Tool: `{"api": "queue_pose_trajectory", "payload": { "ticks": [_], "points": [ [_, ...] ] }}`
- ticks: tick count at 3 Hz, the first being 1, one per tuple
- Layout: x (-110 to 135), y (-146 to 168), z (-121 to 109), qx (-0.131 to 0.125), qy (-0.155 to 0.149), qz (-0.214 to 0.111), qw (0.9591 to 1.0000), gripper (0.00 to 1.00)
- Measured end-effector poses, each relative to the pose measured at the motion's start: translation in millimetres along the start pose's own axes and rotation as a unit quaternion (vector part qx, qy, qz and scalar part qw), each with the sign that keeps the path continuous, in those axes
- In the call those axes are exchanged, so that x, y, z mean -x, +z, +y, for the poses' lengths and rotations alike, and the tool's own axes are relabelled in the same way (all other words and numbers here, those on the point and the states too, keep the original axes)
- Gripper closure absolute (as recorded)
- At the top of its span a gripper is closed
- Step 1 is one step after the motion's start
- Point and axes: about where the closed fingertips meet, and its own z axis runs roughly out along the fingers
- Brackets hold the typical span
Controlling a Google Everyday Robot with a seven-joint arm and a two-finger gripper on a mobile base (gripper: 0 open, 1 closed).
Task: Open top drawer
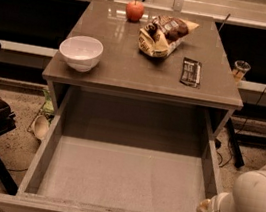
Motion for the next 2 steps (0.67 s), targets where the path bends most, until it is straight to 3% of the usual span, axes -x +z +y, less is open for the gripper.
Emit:
{"api": "queue_pose_trajectory", "payload": {
  "ticks": [1,2],
  "points": [
    [0.1,0.1,0.4,0.0,0.0,0.0,1.0,0.0],
    [0.1,0.1,0.4,0.0,0.0,0.0,1.0,0.0]
  ]
}}
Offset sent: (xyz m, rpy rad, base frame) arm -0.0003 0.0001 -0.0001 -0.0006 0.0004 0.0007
